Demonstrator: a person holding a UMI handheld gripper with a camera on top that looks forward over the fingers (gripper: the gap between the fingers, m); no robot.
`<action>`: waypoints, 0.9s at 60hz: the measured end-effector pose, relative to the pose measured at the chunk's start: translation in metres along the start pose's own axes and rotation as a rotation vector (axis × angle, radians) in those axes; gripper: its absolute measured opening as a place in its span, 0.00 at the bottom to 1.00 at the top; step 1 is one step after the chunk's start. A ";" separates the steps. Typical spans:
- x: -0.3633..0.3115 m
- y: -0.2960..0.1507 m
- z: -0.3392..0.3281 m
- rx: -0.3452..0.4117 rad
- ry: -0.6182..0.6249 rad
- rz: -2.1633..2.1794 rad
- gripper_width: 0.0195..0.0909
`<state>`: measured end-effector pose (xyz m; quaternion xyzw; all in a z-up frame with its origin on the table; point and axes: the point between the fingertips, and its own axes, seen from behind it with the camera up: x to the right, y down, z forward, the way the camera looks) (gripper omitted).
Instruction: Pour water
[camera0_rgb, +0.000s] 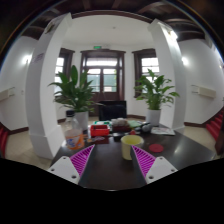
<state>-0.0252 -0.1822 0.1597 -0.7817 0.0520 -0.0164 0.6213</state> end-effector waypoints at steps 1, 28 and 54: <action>-0.006 0.001 0.000 -0.003 -0.019 0.004 0.70; -0.135 0.011 0.049 0.007 -0.259 -0.079 0.71; -0.150 0.002 0.111 0.060 -0.243 -0.097 0.43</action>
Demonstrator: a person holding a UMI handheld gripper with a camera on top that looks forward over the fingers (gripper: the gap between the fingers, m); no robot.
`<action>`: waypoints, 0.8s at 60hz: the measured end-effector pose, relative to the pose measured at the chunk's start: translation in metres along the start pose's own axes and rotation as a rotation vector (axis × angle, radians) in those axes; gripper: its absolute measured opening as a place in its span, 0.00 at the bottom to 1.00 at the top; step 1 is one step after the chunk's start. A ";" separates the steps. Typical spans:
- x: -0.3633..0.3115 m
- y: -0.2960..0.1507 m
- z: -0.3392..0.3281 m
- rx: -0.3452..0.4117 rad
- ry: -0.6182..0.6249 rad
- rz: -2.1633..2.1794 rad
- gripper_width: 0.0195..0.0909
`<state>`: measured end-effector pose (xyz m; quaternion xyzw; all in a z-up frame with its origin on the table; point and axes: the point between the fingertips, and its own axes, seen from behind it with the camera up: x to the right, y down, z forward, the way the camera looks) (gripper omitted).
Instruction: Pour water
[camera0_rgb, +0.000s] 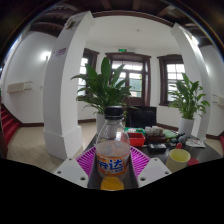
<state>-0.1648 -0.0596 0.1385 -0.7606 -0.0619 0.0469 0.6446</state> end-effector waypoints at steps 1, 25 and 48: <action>0.001 0.000 0.000 0.002 0.000 0.002 0.41; 0.002 -0.003 -0.003 0.067 -0.055 0.047 0.24; 0.053 -0.008 0.011 0.015 -0.070 0.638 0.24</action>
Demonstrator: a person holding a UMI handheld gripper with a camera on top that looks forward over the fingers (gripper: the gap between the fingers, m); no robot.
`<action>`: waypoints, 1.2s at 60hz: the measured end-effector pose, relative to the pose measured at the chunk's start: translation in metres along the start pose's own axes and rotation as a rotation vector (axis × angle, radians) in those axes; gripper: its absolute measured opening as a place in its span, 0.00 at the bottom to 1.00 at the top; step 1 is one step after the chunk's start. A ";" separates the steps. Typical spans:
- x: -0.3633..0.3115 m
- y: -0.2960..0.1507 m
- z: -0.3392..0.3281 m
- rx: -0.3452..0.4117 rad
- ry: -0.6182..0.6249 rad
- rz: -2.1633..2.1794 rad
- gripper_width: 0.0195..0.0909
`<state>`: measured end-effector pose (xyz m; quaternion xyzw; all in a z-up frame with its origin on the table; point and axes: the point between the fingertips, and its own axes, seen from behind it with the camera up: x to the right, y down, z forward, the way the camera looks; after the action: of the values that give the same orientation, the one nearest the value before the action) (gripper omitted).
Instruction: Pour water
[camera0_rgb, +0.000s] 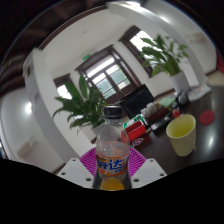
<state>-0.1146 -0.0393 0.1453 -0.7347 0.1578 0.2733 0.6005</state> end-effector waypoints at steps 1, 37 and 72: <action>0.002 -0.003 0.001 0.003 -0.003 0.040 0.24; 0.059 -0.080 0.022 0.201 -0.102 1.370 0.25; 0.038 -0.084 0.024 0.077 -0.047 0.958 0.25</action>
<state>-0.0425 0.0070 0.1866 -0.5502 0.4748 0.5297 0.4373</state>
